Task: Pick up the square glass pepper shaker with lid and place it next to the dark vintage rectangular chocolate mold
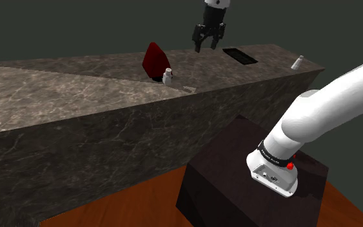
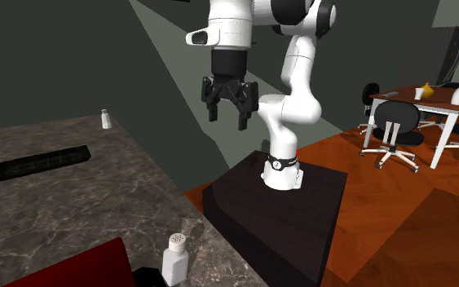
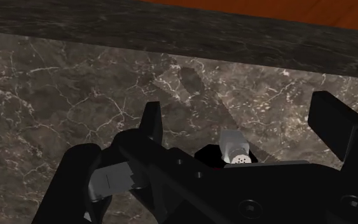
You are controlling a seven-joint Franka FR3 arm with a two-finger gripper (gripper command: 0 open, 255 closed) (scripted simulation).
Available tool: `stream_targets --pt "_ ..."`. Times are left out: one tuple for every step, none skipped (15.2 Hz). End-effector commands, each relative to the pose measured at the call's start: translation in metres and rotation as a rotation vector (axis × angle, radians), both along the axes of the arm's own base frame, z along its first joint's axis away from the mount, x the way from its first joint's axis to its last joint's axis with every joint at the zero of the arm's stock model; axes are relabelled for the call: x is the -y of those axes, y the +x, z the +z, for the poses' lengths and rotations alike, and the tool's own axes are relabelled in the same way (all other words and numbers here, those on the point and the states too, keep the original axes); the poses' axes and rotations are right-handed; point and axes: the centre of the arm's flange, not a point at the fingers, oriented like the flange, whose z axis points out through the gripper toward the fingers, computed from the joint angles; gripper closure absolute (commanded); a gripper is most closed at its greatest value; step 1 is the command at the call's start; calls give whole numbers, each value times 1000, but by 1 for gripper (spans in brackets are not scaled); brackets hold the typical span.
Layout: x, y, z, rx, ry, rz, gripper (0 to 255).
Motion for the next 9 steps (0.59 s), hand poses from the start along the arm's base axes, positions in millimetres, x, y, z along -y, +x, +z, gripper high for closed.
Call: stream_targets --pt "-3 23 -21 -7 1 -11 0" --pt "-4 35 -28 -10 1 -16 0" --pt "-5 46 -36 -13 2 -21 0" --pt "-5 57 -44 -17 2 -26 0" --pt "-6 68 -52 -20 2 -32 0" --pt "-6 79 -60 -24 3 -37 0" --pt "-7 90 -68 -27 3 -42 0" --pt "-7 101 -76 -31 3 -47 0" --pt "-8 112 -84 -34 4 -52 0"
